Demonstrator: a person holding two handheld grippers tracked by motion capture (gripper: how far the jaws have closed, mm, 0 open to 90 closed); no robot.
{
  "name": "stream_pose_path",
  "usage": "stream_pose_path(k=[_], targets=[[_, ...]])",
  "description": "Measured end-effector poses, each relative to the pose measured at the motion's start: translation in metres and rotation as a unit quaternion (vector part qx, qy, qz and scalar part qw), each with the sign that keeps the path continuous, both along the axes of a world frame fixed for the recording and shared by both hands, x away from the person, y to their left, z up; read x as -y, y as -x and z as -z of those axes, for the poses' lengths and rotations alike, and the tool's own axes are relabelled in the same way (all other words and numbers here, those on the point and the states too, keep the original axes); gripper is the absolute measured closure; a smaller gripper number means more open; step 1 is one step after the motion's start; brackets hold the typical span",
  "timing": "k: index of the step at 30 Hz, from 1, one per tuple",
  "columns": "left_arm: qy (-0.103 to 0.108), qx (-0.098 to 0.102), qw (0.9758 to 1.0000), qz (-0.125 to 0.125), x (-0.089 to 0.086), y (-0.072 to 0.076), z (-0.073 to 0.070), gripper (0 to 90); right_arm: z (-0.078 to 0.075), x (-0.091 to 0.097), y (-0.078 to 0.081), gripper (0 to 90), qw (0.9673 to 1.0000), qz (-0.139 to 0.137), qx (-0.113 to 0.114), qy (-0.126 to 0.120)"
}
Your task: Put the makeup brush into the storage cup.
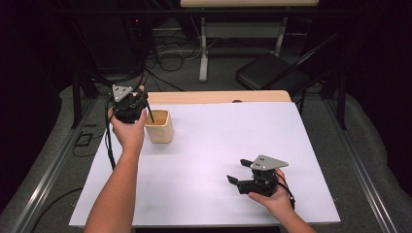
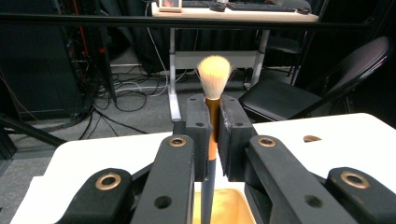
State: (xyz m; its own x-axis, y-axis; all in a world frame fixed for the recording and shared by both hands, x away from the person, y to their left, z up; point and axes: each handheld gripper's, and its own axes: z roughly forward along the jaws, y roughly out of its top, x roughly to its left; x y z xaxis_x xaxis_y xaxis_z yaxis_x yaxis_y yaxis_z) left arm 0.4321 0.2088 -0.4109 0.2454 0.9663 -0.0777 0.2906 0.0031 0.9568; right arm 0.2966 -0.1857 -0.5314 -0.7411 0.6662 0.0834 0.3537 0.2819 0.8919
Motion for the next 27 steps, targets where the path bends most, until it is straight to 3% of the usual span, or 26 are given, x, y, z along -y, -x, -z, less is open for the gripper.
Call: stream_pose_path(k=[15, 27], targets=[[-0.003, -0.004, 1.0000, 0.003, 0.001, -0.001, 0.011, 83.8, 0.001, -0.002, 0.000, 18.9, 0.9999, 0.004, 0.002, 0.011], [0.000, -0.014, 0.9999, 0.003, -0.001, -0.001, 0.024, 83.8, 0.001, -0.001, 0.000, 18.9, 0.9999, 0.005, 0.006, 0.007]])
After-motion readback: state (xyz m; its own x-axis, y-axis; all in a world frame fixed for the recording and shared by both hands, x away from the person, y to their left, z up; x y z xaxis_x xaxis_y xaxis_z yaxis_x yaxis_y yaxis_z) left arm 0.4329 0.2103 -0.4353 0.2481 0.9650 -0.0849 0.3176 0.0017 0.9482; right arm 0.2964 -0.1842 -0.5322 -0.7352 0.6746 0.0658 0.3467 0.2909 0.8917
